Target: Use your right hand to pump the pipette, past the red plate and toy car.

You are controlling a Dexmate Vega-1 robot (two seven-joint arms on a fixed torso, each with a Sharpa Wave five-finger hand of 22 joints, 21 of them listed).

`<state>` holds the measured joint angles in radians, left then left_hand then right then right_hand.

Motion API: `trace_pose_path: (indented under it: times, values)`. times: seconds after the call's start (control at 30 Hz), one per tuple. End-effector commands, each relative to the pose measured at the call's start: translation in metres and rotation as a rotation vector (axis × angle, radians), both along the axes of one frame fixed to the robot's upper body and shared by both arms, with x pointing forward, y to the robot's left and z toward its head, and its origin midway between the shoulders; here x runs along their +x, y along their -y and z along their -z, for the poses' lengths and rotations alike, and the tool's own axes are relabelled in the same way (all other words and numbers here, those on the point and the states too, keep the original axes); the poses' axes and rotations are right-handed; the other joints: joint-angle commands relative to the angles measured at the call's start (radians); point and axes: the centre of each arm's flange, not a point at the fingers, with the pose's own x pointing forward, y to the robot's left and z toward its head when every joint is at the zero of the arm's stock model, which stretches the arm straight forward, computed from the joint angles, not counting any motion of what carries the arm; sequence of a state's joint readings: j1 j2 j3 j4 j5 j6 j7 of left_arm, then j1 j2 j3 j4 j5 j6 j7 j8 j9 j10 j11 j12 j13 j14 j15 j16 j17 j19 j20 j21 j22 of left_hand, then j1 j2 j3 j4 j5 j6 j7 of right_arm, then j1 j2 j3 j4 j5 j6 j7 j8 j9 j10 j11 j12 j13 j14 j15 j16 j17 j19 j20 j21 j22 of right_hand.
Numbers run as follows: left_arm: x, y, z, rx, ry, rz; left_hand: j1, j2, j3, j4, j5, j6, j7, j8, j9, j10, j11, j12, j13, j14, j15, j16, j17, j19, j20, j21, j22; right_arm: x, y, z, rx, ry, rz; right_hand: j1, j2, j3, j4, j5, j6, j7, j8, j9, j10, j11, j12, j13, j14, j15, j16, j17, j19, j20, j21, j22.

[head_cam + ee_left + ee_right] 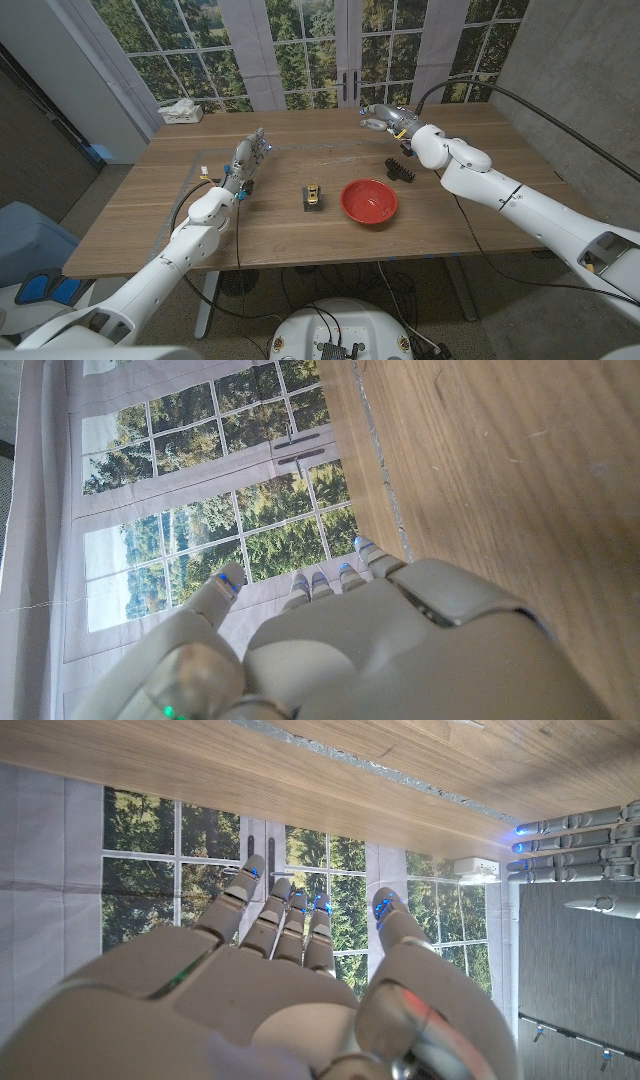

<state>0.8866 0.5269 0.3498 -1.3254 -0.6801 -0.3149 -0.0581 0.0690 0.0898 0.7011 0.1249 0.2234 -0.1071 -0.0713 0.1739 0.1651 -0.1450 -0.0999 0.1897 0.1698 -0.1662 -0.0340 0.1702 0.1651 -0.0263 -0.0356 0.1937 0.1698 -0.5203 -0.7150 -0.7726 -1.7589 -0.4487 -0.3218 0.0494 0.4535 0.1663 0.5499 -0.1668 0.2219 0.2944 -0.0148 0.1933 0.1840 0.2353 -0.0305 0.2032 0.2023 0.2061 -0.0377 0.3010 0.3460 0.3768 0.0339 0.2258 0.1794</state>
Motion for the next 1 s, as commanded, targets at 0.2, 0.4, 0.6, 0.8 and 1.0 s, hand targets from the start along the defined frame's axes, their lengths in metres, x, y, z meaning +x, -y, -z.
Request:
trace_pose_path:
  times: [0.2, 0.4, 0.6, 0.8, 1.0]
  values:
    - [0.001, 0.000, 0.002, -0.003, -0.001, 0.008, 0.004, 0.091, 0.006, 0.000, 0.007, 0.008, 0.006, 0.008, 0.004, 0.009, 0.005, 0.005, 0.005, -0.017, -0.088, 0.008, 0.004, 0.004, -0.089, 0.004, 0.004, 0.003, -0.021, 0.003, -0.096, 0.044, 0.065, 0.069, -0.008, 0.014, -0.022, 0.015, -0.007, -0.006, 0.003, 0.003, 0.002, -0.010, 0.003, 0.005, 0.023, -0.038, 0.016, 0.005, 0.029, -0.003, 0.012, 0.003]
    - [0.002, -0.001, 0.002, -0.005, -0.004, 0.008, 0.003, 0.090, 0.007, 0.000, 0.007, 0.009, 0.006, 0.007, 0.004, 0.010, 0.005, 0.005, 0.005, -0.016, -0.088, 0.008, 0.004, 0.005, -0.089, 0.004, 0.004, 0.008, -0.026, 0.004, -0.126, 0.043, 0.082, 0.104, -0.014, 0.021, -0.027, 0.020, -0.009, -0.006, 0.004, 0.003, 0.012, -0.009, 0.007, 0.006, 0.034, -0.046, 0.022, 0.006, 0.044, -0.003, 0.015, 0.004]
    - [0.002, -0.002, 0.002, -0.004, -0.007, 0.008, 0.003, 0.090, 0.007, 0.000, 0.007, 0.011, 0.007, 0.008, 0.004, 0.012, 0.005, 0.005, 0.005, -0.014, -0.089, 0.008, 0.004, 0.005, -0.088, 0.004, 0.004, 0.011, -0.033, 0.007, -0.156, 0.051, 0.106, 0.171, -0.028, 0.030, -0.031, 0.026, 0.017, -0.006, 0.016, 0.004, 0.048, -0.011, 0.020, 0.009, 0.046, -0.053, 0.029, 0.007, 0.062, -0.008, 0.019, 0.004]
    - [0.003, -0.002, 0.002, -0.005, -0.011, 0.009, 0.003, 0.088, 0.007, -0.001, 0.007, 0.013, 0.007, 0.007, 0.004, 0.013, 0.003, 0.005, 0.005, -0.012, -0.088, 0.008, 0.004, 0.006, -0.084, 0.004, 0.004, 0.014, -0.040, 0.011, -0.180, 0.050, 0.135, 0.218, -0.036, 0.028, -0.026, 0.028, 0.057, -0.003, 0.029, 0.005, 0.089, -0.015, 0.033, 0.012, 0.071, -0.064, 0.045, 0.011, 0.076, -0.014, 0.022, 0.005]
    - [0.003, -0.003, 0.003, -0.008, -0.013, 0.008, 0.002, 0.087, 0.007, -0.001, 0.007, 0.014, 0.007, 0.007, 0.004, 0.014, 0.002, 0.005, 0.005, -0.010, -0.088, 0.008, 0.004, 0.007, -0.084, 0.004, 0.004, 0.017, -0.044, 0.014, -0.198, 0.035, 0.142, 0.244, -0.040, 0.026, -0.027, 0.028, 0.069, -0.004, 0.031, 0.005, 0.100, -0.017, 0.035, 0.014, 0.079, -0.063, 0.051, 0.014, 0.091, -0.021, 0.027, 0.005]
